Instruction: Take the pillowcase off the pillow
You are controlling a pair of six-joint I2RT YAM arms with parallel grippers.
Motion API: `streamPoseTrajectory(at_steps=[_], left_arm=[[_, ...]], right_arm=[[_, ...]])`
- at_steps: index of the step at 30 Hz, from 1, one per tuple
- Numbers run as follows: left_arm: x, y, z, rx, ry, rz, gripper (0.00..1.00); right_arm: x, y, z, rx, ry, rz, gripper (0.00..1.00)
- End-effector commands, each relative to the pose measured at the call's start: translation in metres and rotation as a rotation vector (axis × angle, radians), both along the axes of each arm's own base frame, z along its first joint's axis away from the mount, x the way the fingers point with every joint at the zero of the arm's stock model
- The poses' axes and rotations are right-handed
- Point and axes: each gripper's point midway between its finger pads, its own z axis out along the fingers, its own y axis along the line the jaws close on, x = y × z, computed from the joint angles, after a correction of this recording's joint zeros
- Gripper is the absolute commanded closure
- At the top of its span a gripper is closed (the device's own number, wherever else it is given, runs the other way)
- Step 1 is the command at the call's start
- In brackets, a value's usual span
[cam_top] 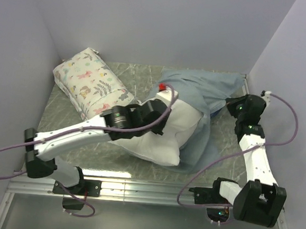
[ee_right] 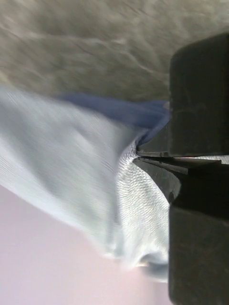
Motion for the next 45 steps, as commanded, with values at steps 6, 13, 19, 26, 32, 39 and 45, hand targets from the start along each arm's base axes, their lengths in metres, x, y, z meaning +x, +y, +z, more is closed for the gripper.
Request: streamPoseTrajectory(at_steps=[6, 13, 19, 26, 32, 39, 45], left_arm=[[-0.019, 0.073, 0.088, -0.345, -0.020, 0.060, 1.00], [-0.005, 0.074, 0.016, -0.473, 0.184, 0.046, 1.00], [0.004, 0.069, -0.041, -0.474, 0.325, 0.048, 0.99], [0.036, 0.093, 0.015, -0.417, 0.136, 0.109, 0.43], [0.059, 0.085, 0.099, -0.393, -0.057, 0.039, 0.12], [0.055, 0.007, 0.096, -0.295, -0.072, -0.225, 0.07], [0.056, -0.041, 0.019, -0.079, 0.003, -0.285, 0.03]], right_arm=[[0.010, -0.069, 0.134, -0.115, -0.163, -0.164, 1.00], [0.030, 0.000, 0.178, -0.299, -0.132, 0.031, 1.00], [0.066, 0.074, 0.063, -0.423, 0.127, 0.237, 1.00], [0.071, 0.091, -0.025, -0.386, 0.220, 0.290, 1.00], [0.072, 0.098, -0.036, -0.363, 0.230, 0.322, 1.00], [0.073, 0.106, -0.043, -0.361, 0.244, 0.351, 1.00], [0.072, 0.105, -0.037, -0.377, 0.245, 0.355, 1.00]])
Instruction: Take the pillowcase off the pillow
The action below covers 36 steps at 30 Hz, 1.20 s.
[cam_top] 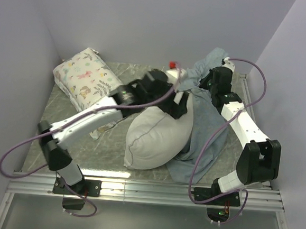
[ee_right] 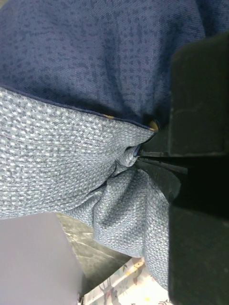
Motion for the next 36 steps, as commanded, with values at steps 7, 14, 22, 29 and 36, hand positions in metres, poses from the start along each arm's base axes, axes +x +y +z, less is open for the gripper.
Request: streamPoseTrajectory(at_steps=[7, 14, 22, 29, 36], left_arm=[[-0.020, -0.002, -0.107, 0.279, 0.079, -0.027, 0.51], [-0.044, 0.054, -0.098, 0.253, 0.102, 0.082, 1.00], [-0.067, 0.109, -0.033, 0.120, 0.075, 0.196, 1.00], [-0.086, 0.145, -0.006, 0.037, 0.080, 0.257, 1.00], [-0.085, 0.138, -0.022, 0.026, 0.117, 0.254, 1.00]], right_arm=[[-0.010, -0.012, -0.018, -0.105, 0.142, -0.009, 1.00], [0.020, -0.085, 0.024, -0.026, 0.104, -0.158, 1.00], [0.042, -0.158, 0.060, -0.013, 0.059, -0.339, 1.00], [0.054, -0.191, 0.041, -0.003, 0.102, -0.408, 1.00], [0.058, -0.179, 0.036, 0.031, 0.101, -0.363, 1.00]])
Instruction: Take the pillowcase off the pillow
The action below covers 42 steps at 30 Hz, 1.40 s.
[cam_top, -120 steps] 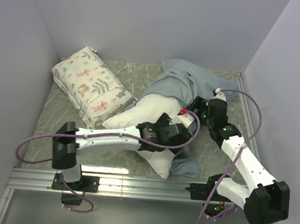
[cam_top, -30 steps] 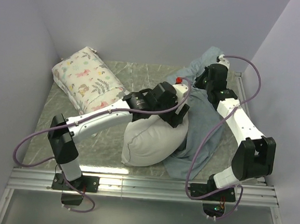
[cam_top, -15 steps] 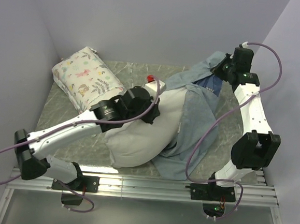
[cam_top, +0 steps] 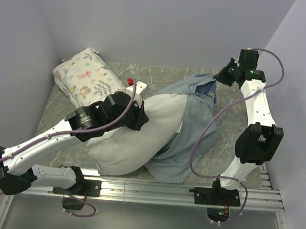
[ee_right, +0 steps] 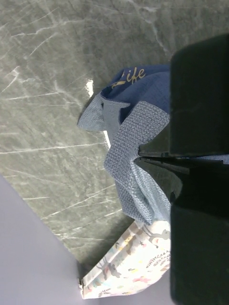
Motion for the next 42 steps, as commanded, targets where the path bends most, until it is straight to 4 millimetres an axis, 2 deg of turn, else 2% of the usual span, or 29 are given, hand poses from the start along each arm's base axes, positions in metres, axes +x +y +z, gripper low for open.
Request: streamPoseTrajectory(at_steps=[1, 4, 6, 8, 9, 10, 11, 12, 13, 15, 16, 17, 18, 19, 20, 21, 22, 23, 24, 26, 27, 31, 34, 36, 38, 39, 40, 41, 42], left_arm=[[-0.018, 0.023, -0.003, 0.008, 0.053, 0.016, 1.00], [-0.009, 0.015, -0.011, -0.005, 0.063, 0.017, 1.00], [-0.002, 0.013, -0.018, -0.012, 0.076, 0.021, 1.00], [0.001, 0.011, -0.021, -0.030, 0.095, 0.010, 1.00], [0.007, 0.015, -0.022, -0.038, 0.101, 0.030, 1.00], [0.011, 0.014, -0.021, -0.048, 0.098, 0.035, 1.00], [0.012, 0.015, -0.023, -0.048, 0.102, 0.038, 1.00], [0.014, 0.015, -0.023, -0.052, 0.104, 0.042, 1.00], [0.017, 0.014, -0.024, -0.055, 0.107, 0.045, 1.00], [0.019, 0.014, -0.028, -0.053, 0.112, 0.047, 1.00], [0.021, 0.013, -0.030, -0.053, 0.115, 0.046, 1.00], [0.021, 0.012, -0.031, -0.055, 0.117, 0.043, 1.00], [0.021, 0.011, -0.033, -0.056, 0.121, 0.039, 1.00], [0.021, 0.010, -0.035, -0.054, 0.125, 0.039, 1.00], [0.023, 0.010, -0.035, -0.059, 0.124, 0.041, 1.00], [0.022, 0.010, -0.036, -0.059, 0.126, 0.038, 1.00], [0.023, 0.009, -0.037, -0.060, 0.127, 0.039, 1.00], [0.023, 0.009, -0.036, -0.066, 0.123, 0.037, 1.00], [0.024, 0.009, -0.037, -0.066, 0.125, 0.038, 1.00], [0.024, 0.008, -0.039, -0.060, 0.128, 0.034, 1.00], [0.025, 0.007, -0.038, -0.063, 0.125, 0.030, 1.00], [0.026, 0.004, -0.039, -0.062, 0.127, 0.023, 1.00], [0.025, 0.006, -0.038, -0.064, 0.127, 0.025, 1.00], [0.023, 0.007, -0.036, -0.064, 0.124, 0.022, 1.00], [0.021, 0.009, -0.035, -0.062, 0.120, 0.020, 1.00], [0.020, 0.011, -0.032, -0.063, 0.115, 0.018, 1.00], [0.018, 0.014, -0.033, -0.055, 0.118, 0.018, 1.00], [0.016, 0.015, -0.032, -0.054, 0.117, 0.014, 1.00], [0.014, 0.018, -0.030, -0.057, 0.113, 0.015, 1.00]], right_arm=[[0.037, -0.106, 0.015, -0.241, -0.139, -0.304, 1.00], [0.035, -0.090, 0.010, -0.235, -0.132, -0.250, 0.99], [0.034, -0.073, 0.009, -0.238, -0.138, -0.195, 0.70], [0.027, -0.062, 0.022, -0.258, -0.167, -0.177, 0.40], [0.022, -0.054, 0.024, -0.260, -0.177, -0.154, 0.35], [0.014, -0.042, 0.045, -0.268, -0.228, -0.139, 0.31], [0.008, -0.038, 0.053, -0.279, -0.247, -0.134, 0.25], [0.001, -0.032, 0.056, -0.297, -0.257, -0.116, 0.22], [-0.011, -0.026, 0.077, -0.317, -0.300, -0.119, 0.20], [-0.027, -0.016, 0.079, -0.335, -0.306, -0.108, 0.19], [-0.041, -0.013, 0.102, -0.330, -0.376, -0.113, 0.19], [-0.050, -0.009, 0.109, -0.322, -0.401, -0.105, 0.18], [-0.058, -0.007, 0.105, -0.328, -0.401, -0.095, 0.18], [-0.073, -0.004, 0.119, -0.328, -0.443, -0.091, 0.17], [-0.081, 0.013, 0.121, -0.310, -0.462, -0.032, 0.16], [-0.088, 0.020, 0.109, -0.311, -0.452, 0.000, 0.16], [-0.102, 0.029, 0.118, -0.311, -0.491, 0.024, 0.16], [-0.110, 0.047, 0.115, -0.307, -0.501, 0.073, 0.16], [-0.116, 0.057, 0.100, -0.317, -0.484, 0.115, 0.16], [-0.129, 0.072, 0.094, -0.326, -0.492, 0.159, 0.16], [-0.135, 0.088, 0.077, -0.344, -0.473, 0.211, 0.15], [-0.139, 0.115, 0.049, -0.378, -0.457, 0.298, 0.13], [-0.132, 0.124, 0.041, -0.421, -0.443, 0.304, 0.14], [-0.124, 0.124, 0.034, -0.443, -0.410, 0.285, 0.19], [-0.116, 0.111, 0.033, -0.488, -0.379, 0.205, 0.38], [-0.110, 0.103, 0.032, -0.520, -0.352, 0.163, 0.62], [-0.104, 0.083, 0.037, -0.561, -0.334, 0.075, 0.75], [-0.098, 0.074, 0.051, -0.567, -0.344, 0.022, 0.86], [-0.092, 0.065, 0.046, -0.588, -0.309, -0.007, 0.98]])
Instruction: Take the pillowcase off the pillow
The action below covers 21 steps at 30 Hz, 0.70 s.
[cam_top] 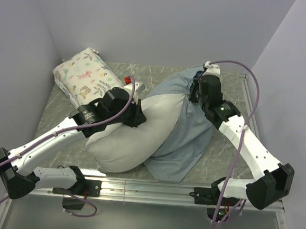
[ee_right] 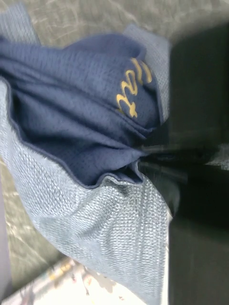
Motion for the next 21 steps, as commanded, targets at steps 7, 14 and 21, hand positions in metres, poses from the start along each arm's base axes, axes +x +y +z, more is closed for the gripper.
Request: streamPoseTrajectory(at_steps=[7, 14, 21], left_arm=[[-0.024, 0.031, 0.028, -0.043, -0.042, 0.015, 1.00], [-0.035, 0.042, 0.026, -0.046, -0.035, 0.021, 1.00], [-0.037, 0.043, 0.035, -0.080, -0.047, 0.025, 1.00]], right_arm=[[0.071, -0.134, 0.038, -0.017, -0.024, -0.477, 1.00], [0.102, -0.174, 0.032, 0.011, 0.011, -0.580, 1.00], [0.116, -0.199, 0.011, 0.016, 0.066, -0.630, 1.00]])
